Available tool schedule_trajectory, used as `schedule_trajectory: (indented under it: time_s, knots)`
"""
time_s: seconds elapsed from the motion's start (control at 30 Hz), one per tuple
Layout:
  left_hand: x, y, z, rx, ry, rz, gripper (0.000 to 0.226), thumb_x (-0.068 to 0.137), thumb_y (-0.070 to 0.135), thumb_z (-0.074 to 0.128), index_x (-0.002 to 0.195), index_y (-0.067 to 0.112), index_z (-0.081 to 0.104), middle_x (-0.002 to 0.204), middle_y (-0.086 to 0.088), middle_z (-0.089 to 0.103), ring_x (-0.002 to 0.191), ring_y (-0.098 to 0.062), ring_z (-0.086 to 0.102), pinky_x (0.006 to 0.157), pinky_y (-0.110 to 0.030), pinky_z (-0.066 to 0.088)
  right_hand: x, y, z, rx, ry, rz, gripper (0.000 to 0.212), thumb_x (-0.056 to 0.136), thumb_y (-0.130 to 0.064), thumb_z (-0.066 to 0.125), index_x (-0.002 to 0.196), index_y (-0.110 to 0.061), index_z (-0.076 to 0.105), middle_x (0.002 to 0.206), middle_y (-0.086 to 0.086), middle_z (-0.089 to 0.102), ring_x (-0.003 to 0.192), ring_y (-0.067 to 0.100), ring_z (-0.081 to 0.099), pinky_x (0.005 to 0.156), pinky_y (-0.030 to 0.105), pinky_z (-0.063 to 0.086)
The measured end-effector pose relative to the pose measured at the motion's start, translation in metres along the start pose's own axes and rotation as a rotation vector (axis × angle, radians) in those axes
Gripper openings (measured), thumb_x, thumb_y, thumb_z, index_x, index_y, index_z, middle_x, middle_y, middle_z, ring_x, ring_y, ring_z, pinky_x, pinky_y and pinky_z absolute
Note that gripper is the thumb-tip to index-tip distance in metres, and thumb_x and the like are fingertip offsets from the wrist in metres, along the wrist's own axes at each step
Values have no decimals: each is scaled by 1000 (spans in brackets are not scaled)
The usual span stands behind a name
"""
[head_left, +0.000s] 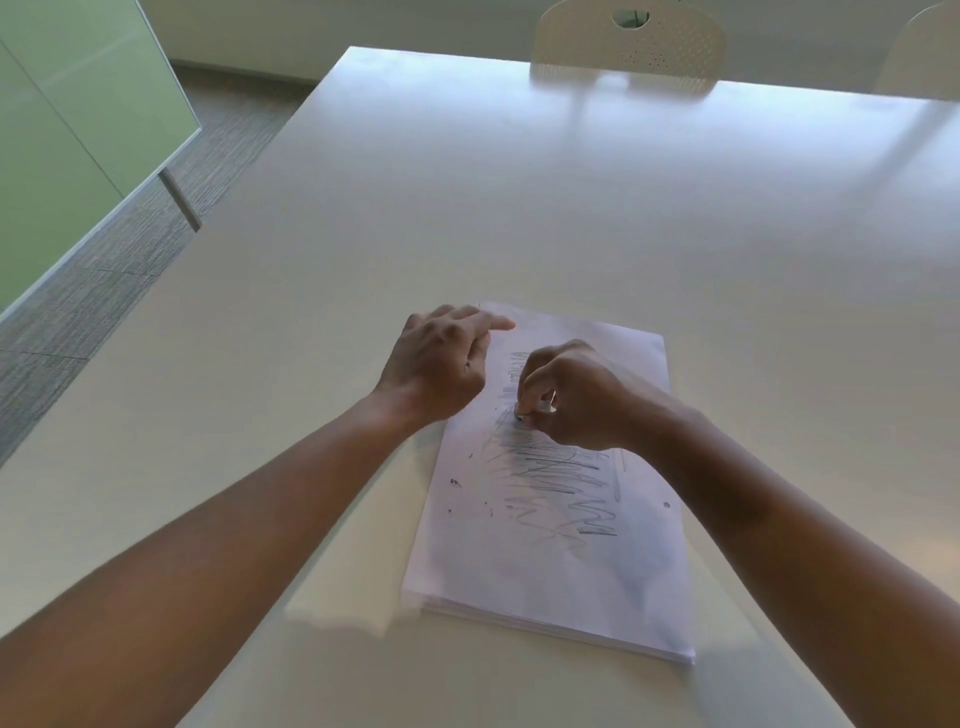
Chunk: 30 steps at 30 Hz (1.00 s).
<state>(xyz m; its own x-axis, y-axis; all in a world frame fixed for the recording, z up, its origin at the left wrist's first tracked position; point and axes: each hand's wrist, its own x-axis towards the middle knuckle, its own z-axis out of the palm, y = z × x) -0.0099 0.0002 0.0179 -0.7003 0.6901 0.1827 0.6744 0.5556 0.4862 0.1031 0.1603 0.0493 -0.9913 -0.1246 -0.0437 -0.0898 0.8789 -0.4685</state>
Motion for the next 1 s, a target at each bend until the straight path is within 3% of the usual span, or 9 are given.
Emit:
schedule_trajectory:
  time_s: [0.17, 0.27, 0.4, 0.57, 0.67, 0.83, 1.0]
  knots:
    - [34, -8, 12, -7, -137, 37, 56, 95, 21, 29, 140, 27, 62, 151, 6, 56, 147, -15, 40, 122, -42, 25, 1, -1, -1, -2, -6, 13, 12, 79, -11, 76, 78, -23, 78, 84, -13, 61, 73, 6, 58, 69, 21, 49]
    - [46, -9, 19, 1, -205, 68, 50, 103, 12, 34, 145, 29, 57, 159, 7, 46, 153, -10, 29, 127, -43, 12, 2, 0, -2, -6, -13, 6, 10, 79, -13, 77, 78, -22, 79, 85, -11, 64, 74, 8, 58, 69, 22, 49]
    - [47, -8, 25, -19, -229, 114, 62, 97, 3, 36, 150, 33, 50, 164, 9, 35, 155, -7, 21, 129, -45, 1, 2, 3, 0, 9, 15, -19, 9, 78, -13, 78, 78, -22, 79, 82, -11, 64, 69, 8, 57, 68, 21, 48]
    - [45, -11, 28, 19, -220, 136, 67, 96, 3, 35, 154, 36, 43, 167, 12, 29, 156, -6, 16, 129, -44, -1, 5, 5, -7, 32, 8, -38, 9, 80, -12, 77, 81, -21, 80, 85, -7, 71, 71, 6, 59, 73, 16, 49]
    - [45, -11, 28, 33, -223, 140, 68, 93, 4, 35, 154, 35, 44, 168, 12, 27, 156, -5, 16, 129, -44, -1, 11, 16, -11, 77, 121, -14, 10, 79, -9, 78, 82, -18, 81, 86, -4, 73, 72, 7, 62, 73, 12, 50]
    - [44, -8, 26, 28, -220, 150, 68, 88, 3, 34, 148, 31, 50, 167, 11, 28, 156, -5, 16, 129, -42, -1, 26, 38, -5, 92, 294, 22, 10, 81, -9, 77, 86, -16, 81, 91, 1, 72, 70, 13, 61, 74, 32, 56]
    - [44, -6, 26, 17, -201, 139, 62, 92, 7, 31, 145, 30, 52, 167, 13, 29, 155, -3, 16, 129, -39, 0, 26, 41, 7, 92, 354, -6, 11, 81, -5, 75, 87, -12, 81, 93, 6, 69, 72, 18, 62, 72, 28, 52]
